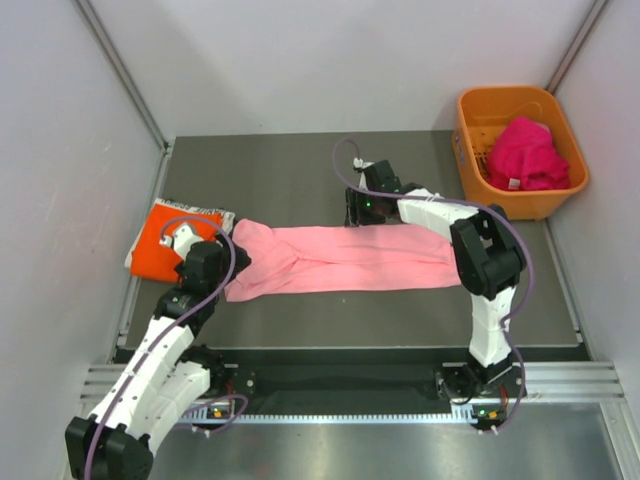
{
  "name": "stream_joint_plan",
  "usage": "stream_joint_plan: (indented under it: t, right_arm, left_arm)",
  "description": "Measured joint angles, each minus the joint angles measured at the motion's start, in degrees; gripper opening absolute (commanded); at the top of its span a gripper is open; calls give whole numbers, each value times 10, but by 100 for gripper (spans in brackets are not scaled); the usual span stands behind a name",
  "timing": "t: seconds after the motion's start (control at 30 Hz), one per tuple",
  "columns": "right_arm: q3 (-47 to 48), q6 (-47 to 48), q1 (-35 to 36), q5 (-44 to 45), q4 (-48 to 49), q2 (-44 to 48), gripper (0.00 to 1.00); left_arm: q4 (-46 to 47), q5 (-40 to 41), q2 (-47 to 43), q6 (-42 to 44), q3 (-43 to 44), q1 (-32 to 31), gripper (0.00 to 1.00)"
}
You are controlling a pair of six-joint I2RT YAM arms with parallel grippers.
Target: Fold and stack the t-shirts
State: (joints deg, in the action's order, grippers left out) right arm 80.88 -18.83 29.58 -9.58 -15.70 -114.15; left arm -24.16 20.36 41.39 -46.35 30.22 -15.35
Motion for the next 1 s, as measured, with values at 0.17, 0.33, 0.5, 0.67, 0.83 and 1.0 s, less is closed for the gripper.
stream_joint_plan:
  t: [0.17, 0.33, 0.5, 0.67, 0.83, 1.0]
  right_arm:
    - [22, 39, 0, 54, -49, -14, 50]
    - [36, 82, 2, 113, -85, -20, 49]
    - [36, 107, 6, 162, -110, -31, 42]
    - [39, 114, 9, 183, -116, -37, 19]
    - [39, 112, 4, 195, -118, -37, 2]
    - [32, 98, -20, 191, -113, -34, 2]
  left_arm:
    - [7, -7, 2, 8, 0, 0, 96]
    - [12, -15, 9, 14, 0, 0, 95]
    - [20, -19, 10, 15, 0, 0, 95]
    - [29, -27, 20, 15, 0, 0, 95]
    - [36, -33, 24, 18, 0, 0, 95]
    - [58, -56, 50, 24, 0, 0, 95]
